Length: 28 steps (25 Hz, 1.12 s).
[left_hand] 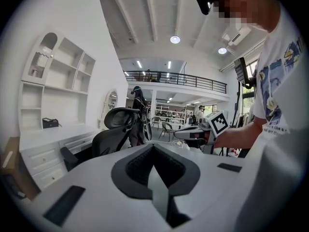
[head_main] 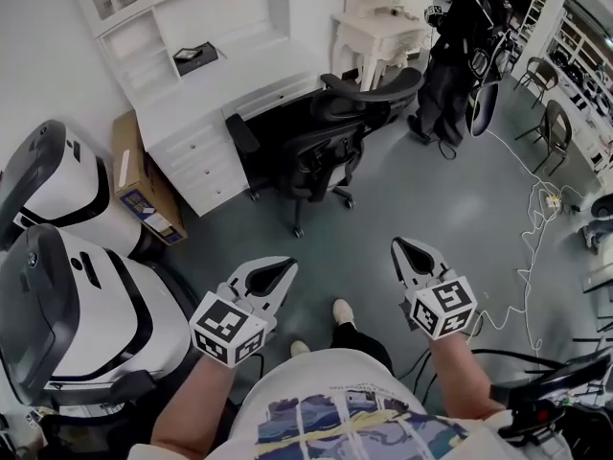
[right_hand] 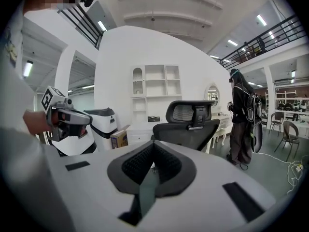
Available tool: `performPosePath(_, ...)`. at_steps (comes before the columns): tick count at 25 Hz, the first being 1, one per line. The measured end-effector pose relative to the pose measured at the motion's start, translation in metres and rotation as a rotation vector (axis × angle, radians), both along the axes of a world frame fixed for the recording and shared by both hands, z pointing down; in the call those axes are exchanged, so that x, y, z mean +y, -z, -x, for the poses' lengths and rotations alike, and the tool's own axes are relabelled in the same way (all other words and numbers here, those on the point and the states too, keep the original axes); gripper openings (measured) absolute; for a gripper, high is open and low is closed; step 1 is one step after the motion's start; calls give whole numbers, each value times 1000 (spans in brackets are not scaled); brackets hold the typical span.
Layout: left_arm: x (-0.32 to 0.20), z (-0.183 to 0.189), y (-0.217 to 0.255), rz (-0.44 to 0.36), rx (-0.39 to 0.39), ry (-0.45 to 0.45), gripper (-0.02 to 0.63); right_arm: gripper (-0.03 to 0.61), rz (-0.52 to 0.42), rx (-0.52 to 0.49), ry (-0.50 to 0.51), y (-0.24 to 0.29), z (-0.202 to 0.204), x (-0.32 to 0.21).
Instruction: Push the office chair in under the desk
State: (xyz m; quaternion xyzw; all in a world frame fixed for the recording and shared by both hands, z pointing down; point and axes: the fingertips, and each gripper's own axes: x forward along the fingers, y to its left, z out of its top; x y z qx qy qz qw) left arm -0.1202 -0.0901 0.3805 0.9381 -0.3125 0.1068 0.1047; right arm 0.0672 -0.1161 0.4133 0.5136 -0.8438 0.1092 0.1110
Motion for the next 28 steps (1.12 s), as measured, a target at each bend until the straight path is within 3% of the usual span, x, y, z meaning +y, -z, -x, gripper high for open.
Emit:
performPosePath(15,43,17,-10,23,-15,-35,14,25,52,26,98,-11,47,52)
performPosePath(28,54,32,-15,32,-23,-32,14,26,48,81,164,-16,77,59)
